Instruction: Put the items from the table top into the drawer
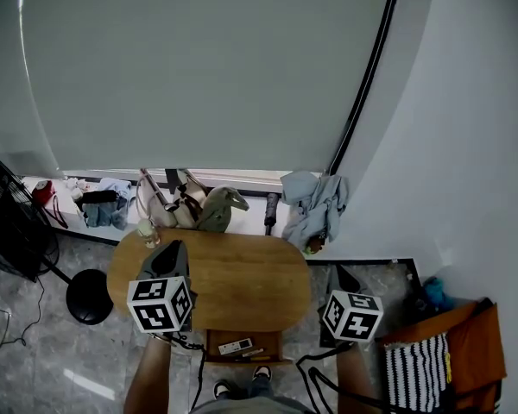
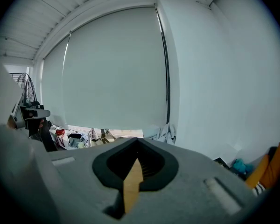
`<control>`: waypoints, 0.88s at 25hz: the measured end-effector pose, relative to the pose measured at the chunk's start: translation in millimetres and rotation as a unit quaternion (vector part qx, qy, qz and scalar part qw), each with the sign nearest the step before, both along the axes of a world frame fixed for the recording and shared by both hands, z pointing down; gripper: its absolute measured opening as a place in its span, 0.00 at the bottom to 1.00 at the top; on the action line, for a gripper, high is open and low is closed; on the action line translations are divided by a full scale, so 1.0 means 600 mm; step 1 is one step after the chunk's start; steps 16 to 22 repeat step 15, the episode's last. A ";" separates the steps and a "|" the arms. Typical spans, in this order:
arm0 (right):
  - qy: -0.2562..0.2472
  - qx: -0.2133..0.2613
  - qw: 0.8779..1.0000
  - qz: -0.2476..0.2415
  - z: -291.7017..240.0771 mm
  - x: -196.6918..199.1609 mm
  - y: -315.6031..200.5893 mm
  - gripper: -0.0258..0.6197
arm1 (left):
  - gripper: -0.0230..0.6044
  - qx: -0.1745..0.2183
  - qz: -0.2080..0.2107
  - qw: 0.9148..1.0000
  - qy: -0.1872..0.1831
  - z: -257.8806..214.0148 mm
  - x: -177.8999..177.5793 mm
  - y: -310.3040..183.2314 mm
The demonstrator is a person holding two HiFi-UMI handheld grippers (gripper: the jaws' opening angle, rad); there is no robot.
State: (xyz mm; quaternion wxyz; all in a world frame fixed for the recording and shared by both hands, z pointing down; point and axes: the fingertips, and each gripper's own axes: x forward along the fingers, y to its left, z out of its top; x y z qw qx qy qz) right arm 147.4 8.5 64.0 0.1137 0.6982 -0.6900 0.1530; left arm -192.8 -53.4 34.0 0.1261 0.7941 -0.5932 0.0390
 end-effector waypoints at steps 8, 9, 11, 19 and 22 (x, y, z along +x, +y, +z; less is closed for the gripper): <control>-0.001 0.000 1.000 -0.001 -0.003 0.007 -0.006 0.05 | 0.07 0.001 -0.001 1.000 0.003 -0.003 0.008 -0.004; -0.001 -0.001 1.000 -0.001 -0.003 0.008 -0.008 0.05 | 0.07 0.001 -0.001 1.000 0.003 -0.003 0.009 -0.005; -0.001 -0.001 1.000 -0.001 -0.002 0.011 -0.008 0.05 | 0.07 0.001 -0.002 1.000 0.004 -0.002 0.011 -0.006; 0.000 0.000 1.000 -0.002 0.000 0.013 -0.006 0.05 | 0.07 0.001 -0.003 1.000 0.005 0.003 0.012 -0.003; 0.000 0.000 1.000 -0.002 0.000 0.013 -0.006 0.05 | 0.07 0.001 -0.003 1.000 0.005 0.003 0.012 -0.003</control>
